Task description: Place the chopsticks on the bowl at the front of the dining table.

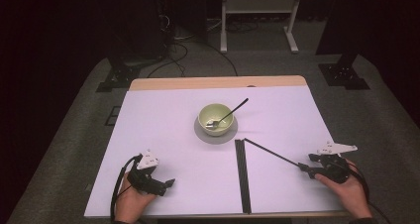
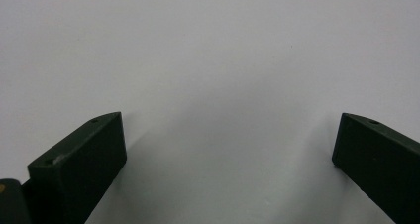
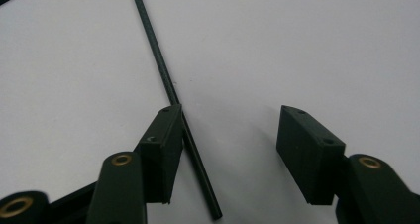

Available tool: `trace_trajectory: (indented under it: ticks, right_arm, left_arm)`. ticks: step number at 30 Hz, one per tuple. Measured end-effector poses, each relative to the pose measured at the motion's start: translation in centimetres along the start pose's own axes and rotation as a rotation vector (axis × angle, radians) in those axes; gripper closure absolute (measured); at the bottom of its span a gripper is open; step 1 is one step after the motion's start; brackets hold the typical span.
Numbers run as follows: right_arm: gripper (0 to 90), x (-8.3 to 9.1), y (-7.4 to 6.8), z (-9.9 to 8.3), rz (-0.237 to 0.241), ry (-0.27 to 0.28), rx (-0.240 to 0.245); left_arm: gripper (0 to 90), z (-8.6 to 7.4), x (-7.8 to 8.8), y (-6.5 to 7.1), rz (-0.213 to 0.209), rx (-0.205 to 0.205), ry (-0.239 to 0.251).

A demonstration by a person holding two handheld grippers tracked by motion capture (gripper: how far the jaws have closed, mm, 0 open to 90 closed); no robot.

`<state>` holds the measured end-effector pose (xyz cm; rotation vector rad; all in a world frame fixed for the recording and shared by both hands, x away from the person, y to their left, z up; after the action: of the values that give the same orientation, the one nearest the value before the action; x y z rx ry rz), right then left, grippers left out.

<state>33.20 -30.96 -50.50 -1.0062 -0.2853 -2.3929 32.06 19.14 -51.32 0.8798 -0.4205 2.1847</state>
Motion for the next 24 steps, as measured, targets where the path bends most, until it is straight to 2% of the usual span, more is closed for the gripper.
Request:
trace_trajectory:
  ticks: [3,16,24]
  right_arm:
    - [47.9,-0.02,0.14,0.04,0.002,0.002,-0.007]
    - [45.7,0.12,0.15,0.27,0.001,0.017,-0.008]
    - [51.8,0.37,-0.06,0.73,0.012,0.039,-0.003]
  left_arm:
    - [0.0,0.0,0.0,0.0,0.0,0.0,0.0]
    - [0.0,0.0,0.0,0.01,0.001,-0.001,0.001]
    - [0.0,0.0,0.0,0.02,0.001,0.0,0.001]
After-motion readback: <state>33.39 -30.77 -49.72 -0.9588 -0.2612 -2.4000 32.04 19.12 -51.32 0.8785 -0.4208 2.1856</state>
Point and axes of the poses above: each handheld gripper's, and its own axes: x roughly backward along the jaws, z roughly out of its top, y roughly to its right, the point moved 7 cm from there along -x, roughly forward along the jaws, and after that the axes turned 1 degree about -x, right-handed, at the moved point
